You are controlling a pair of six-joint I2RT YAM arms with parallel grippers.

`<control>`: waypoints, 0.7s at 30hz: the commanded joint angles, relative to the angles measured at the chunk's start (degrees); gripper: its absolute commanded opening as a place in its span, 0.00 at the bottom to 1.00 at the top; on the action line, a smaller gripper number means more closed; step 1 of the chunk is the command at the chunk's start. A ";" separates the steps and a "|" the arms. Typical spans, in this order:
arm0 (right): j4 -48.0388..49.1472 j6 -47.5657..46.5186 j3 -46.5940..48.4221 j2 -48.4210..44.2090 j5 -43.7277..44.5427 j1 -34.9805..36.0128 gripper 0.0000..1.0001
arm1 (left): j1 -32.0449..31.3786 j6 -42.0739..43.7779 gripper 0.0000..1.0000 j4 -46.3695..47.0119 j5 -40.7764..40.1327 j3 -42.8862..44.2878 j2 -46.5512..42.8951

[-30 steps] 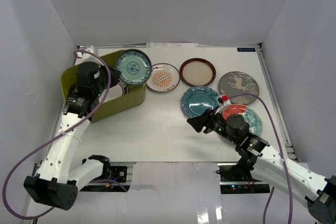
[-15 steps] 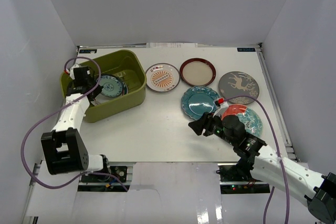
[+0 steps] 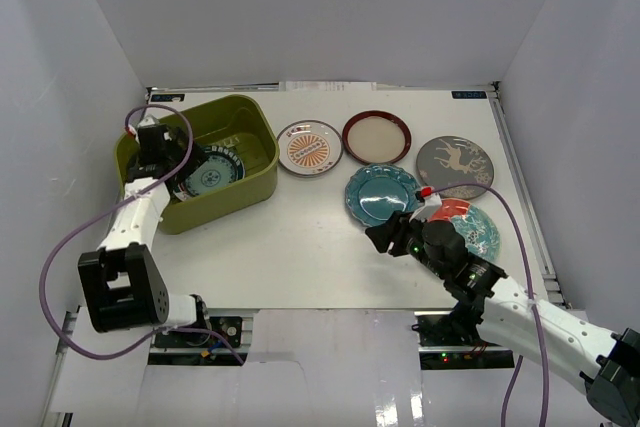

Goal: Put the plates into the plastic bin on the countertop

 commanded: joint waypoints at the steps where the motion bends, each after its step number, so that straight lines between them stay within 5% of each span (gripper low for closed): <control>1: 0.29 1.68 -1.11 0.46 5.52 -0.09 0.55 | -0.17 0.59 0.93 5.97 8.88 -0.50 -7.49; 11: -3.74 1.33 0.99 -0.58 11.67 -1.84 0.55 | -4.64 1.12 0.98 13.11 18.73 -4.81 -25.43; 15: -6.38 -1.48 3.80 -1.29 13.69 -4.12 0.39 | -19.17 -1.25 0.98 12.84 22.61 -5.78 -27.11; 18: -7.79 -2.63 5.31 -0.41 13.61 -7.20 0.08 | -33.36 -4.59 0.93 13.19 18.32 -8.67 -26.58; 21: -7.70 -2.37 5.66 0.11 8.11 -13.43 0.08 | -45.29 -9.50 0.81 13.98 10.09 -11.66 -24.13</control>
